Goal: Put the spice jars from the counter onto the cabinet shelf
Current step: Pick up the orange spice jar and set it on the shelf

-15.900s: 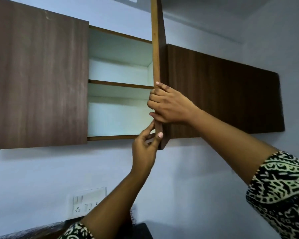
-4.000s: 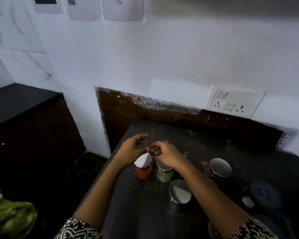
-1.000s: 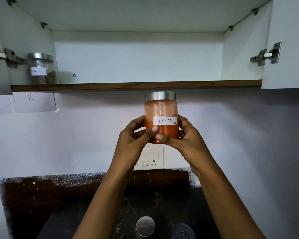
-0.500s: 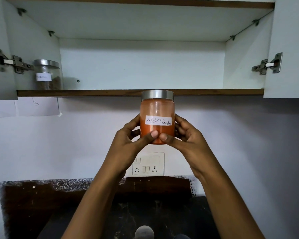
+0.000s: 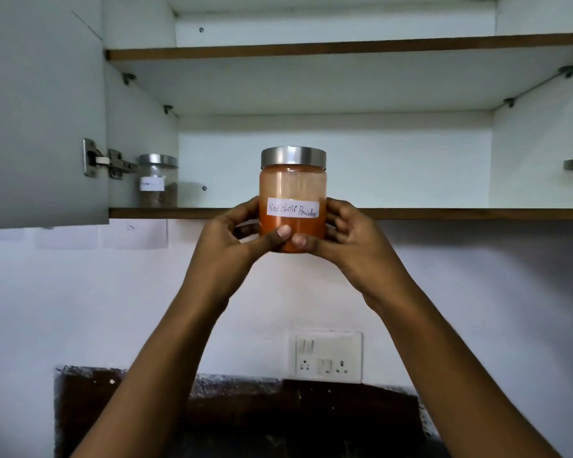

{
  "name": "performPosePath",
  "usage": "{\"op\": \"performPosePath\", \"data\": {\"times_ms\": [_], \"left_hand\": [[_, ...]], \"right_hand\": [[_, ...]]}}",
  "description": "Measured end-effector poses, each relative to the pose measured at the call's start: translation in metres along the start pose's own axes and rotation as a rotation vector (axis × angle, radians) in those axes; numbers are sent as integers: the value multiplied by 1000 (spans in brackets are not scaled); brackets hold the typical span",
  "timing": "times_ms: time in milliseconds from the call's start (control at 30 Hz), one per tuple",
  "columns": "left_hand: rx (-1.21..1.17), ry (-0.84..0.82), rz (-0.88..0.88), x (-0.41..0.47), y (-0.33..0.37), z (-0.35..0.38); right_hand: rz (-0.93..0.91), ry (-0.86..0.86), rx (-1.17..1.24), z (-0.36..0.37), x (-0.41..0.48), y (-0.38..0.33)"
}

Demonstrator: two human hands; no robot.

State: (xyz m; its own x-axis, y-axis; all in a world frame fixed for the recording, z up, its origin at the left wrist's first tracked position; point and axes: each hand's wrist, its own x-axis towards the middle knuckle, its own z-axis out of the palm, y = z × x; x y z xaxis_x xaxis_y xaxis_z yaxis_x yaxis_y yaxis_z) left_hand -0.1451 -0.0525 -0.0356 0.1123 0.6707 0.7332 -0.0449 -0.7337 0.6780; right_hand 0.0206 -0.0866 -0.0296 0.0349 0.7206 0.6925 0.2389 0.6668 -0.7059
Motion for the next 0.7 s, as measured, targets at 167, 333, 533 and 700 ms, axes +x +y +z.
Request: {"op": "performPosePath", "data": {"times_ms": [167, 333, 533, 700], "left_hand": [[73, 31, 15, 54, 0, -47], [181, 51, -26, 104, -11, -88], [329, -6, -153, 145, -29, -127], [439, -47, -241, 168, -51, -145]], "right_hand": [[-23, -40, -123, 43, 76, -6], [55, -87, -188, 84, 142, -4], [179, -113, -269, 130, 191, 11], [260, -118, -393, 156, 219, 25]]}}
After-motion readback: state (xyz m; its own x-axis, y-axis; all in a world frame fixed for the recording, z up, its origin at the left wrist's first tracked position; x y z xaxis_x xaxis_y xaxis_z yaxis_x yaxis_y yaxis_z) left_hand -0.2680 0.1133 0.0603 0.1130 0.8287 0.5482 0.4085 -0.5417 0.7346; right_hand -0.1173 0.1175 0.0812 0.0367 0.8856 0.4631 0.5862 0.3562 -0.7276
